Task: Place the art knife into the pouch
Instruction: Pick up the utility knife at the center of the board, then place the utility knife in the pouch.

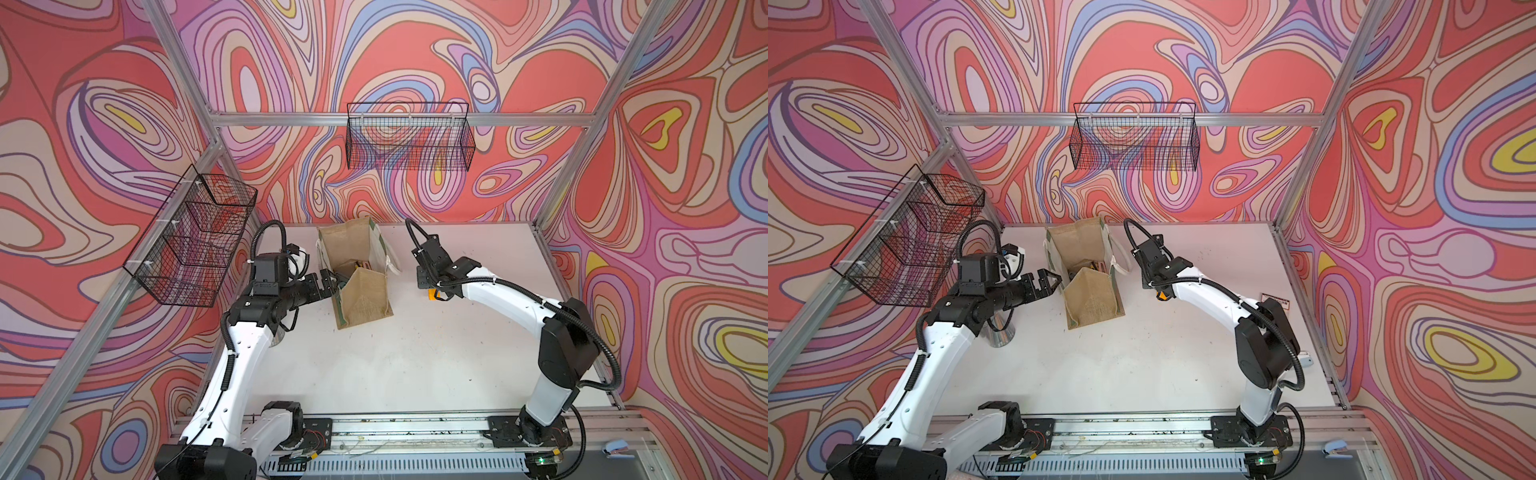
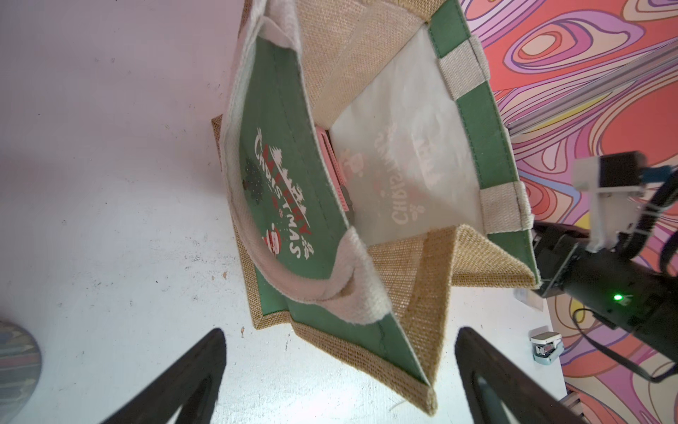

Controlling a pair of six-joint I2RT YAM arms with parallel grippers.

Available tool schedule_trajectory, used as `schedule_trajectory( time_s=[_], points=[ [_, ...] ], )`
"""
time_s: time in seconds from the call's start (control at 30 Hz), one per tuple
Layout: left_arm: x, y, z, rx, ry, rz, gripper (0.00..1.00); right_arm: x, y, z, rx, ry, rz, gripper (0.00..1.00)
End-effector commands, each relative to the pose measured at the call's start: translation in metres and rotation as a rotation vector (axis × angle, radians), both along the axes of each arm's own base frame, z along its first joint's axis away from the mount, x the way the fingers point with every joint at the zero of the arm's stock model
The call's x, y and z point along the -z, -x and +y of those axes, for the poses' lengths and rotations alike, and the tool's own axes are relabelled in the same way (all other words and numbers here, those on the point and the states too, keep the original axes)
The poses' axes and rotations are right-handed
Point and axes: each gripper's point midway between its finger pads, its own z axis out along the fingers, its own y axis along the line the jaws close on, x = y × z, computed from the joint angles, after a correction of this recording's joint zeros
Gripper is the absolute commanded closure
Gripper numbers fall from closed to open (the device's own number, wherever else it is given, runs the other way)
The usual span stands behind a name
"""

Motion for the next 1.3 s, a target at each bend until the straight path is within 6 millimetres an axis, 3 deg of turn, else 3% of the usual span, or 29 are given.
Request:
schedule_trajectory(
  time_s=[0.0, 0.13, 0.17, 0.4, 0.67, 0.77, 0.9, 0.97, 1.07, 1.17, 1.23, 1.27],
  points=[
    [-0.003, -0.001, 0.008, -0.026, -0.035, 0.011, 0.00, -0.066, -0.025, 0.004, -0.010, -0.013, -0.173, 0.91],
    [-0.008, -0.004, 0.021, -0.080, -0.092, -0.006, 0.00, -0.119, -0.035, 0.024, -0.075, -0.110, -0.275, 0.91],
    [-0.008, -0.004, 0.027, -0.108, -0.115, -0.006, 0.00, -0.116, -0.040, 0.036, -0.108, -0.132, -0.267, 0.91],
    [-0.017, -0.005, 0.061, -0.260, -0.217, -0.027, 0.00, -0.151, -0.041, 0.089, -0.286, -0.354, -0.274, 0.90],
    [-0.020, -0.012, 0.077, -0.357, -0.222, -0.038, 0.00, -0.159, -0.022, 0.149, -0.453, -0.514, -0.234, 0.89],
    [-0.022, -0.015, 0.081, -0.422, -0.181, -0.062, 0.00, -0.149, -0.017, 0.172, -0.504, -0.540, -0.188, 0.89],
    [-0.018, -0.022, 0.084, -0.470, -0.132, -0.125, 0.00, -0.136, -0.017, 0.186, -0.533, -0.555, -0.141, 0.88],
    [-0.009, -0.022, 0.089, -0.491, -0.159, -0.116, 0.00, -0.131, -0.018, 0.189, -0.544, -0.549, -0.123, 0.78],
    [0.002, -0.024, 0.097, -0.521, -0.195, -0.103, 0.00, -0.130, -0.017, 0.191, -0.560, -0.534, -0.111, 0.42],
    [0.007, -0.027, 0.102, -0.543, -0.219, -0.124, 0.00, -0.135, -0.017, 0.186, -0.554, -0.506, -0.123, 0.17],
    [0.009, -0.029, 0.106, -0.552, -0.240, -0.145, 0.00, -0.143, -0.019, 0.180, -0.545, -0.473, -0.152, 0.02],
    [0.011, -0.031, 0.107, -0.553, -0.249, -0.153, 0.00, -0.149, -0.019, 0.175, -0.540, -0.453, -0.175, 0.02]
  ],
)
